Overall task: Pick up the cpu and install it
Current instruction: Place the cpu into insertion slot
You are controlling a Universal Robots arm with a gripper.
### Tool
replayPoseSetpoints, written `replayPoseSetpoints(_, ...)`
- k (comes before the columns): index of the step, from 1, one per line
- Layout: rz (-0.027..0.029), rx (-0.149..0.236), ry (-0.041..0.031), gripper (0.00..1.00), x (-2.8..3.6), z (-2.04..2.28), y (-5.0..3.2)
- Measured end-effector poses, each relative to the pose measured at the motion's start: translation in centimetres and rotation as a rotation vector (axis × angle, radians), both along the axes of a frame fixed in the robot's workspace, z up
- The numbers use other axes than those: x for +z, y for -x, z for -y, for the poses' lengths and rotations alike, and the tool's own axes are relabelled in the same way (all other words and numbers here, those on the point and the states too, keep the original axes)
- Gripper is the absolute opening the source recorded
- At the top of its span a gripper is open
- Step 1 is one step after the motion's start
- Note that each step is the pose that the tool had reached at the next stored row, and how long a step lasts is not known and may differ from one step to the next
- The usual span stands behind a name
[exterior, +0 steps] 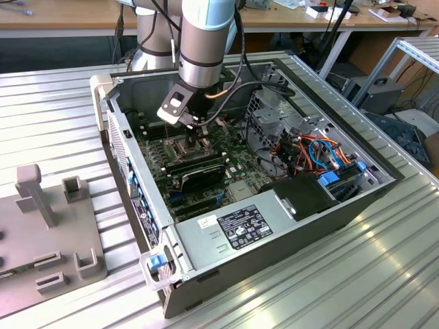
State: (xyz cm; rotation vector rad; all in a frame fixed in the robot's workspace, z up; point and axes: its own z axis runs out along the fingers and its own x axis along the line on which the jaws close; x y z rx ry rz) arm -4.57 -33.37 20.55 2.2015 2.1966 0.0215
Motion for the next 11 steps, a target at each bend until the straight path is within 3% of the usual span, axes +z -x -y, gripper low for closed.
replayPoseSetpoints(11, 0.0003, 0.000, -0.0005, 0.11, -0.20, 0.00, 0.00)
